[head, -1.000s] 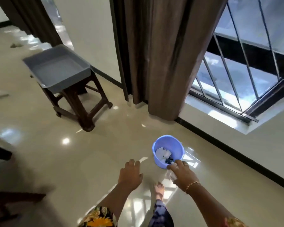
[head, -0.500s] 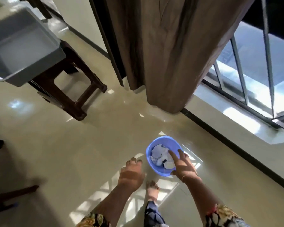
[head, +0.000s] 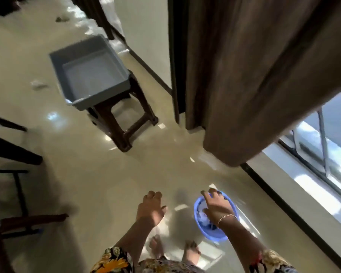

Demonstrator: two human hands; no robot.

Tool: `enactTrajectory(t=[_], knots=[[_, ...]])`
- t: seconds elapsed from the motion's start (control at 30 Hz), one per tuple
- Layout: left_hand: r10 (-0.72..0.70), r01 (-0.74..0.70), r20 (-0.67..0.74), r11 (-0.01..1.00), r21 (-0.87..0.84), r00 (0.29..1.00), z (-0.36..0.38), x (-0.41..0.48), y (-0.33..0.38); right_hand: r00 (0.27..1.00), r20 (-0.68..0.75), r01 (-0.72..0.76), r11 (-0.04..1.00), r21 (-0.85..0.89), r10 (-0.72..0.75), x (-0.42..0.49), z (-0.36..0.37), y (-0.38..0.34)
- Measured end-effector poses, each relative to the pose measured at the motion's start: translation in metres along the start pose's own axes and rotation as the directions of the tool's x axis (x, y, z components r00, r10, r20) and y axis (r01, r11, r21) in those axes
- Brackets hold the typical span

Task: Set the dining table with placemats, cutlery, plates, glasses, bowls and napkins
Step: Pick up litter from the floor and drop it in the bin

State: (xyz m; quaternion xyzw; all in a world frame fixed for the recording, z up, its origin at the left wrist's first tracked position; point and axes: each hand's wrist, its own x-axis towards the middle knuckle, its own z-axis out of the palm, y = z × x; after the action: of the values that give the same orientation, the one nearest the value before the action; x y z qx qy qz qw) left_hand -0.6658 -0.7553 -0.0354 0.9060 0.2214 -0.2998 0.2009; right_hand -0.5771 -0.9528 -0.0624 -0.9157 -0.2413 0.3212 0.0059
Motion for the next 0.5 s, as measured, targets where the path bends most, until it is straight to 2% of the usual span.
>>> enactTrajectory(t=[0.03, 0.13, 0.3, 0.5], knots=[[-0.02, 0.019, -0.028, 1.0, -0.019, 0.999, -0.009, -0.001, -0.011, 0.998, 0.025, 0.056, 0.998, -0.002, -0.056, 0.007, -0.01, -0.017], [-0.09, 0.077, -0.112, 0.99, -0.116, 0.99, -0.036, -0.001, -0.051, 0.98, -0.025, 0.196, 0.978, -0.077, -0.199, 0.036, -0.038, -0.076], [-0.224, 0.173, -0.19, 0.952, -0.251, 0.956, -0.089, 0.019, -0.138, 0.904, -0.046, 0.403, 0.885, -0.231, -0.424, 0.096, -0.083, -0.194], [-0.345, 0.272, -0.23, 0.915, -0.298, 0.91, -0.18, 0.047, -0.27, 0.857, 0.013, 0.499, 0.823, -0.271, -0.515, 0.172, -0.123, -0.342]])
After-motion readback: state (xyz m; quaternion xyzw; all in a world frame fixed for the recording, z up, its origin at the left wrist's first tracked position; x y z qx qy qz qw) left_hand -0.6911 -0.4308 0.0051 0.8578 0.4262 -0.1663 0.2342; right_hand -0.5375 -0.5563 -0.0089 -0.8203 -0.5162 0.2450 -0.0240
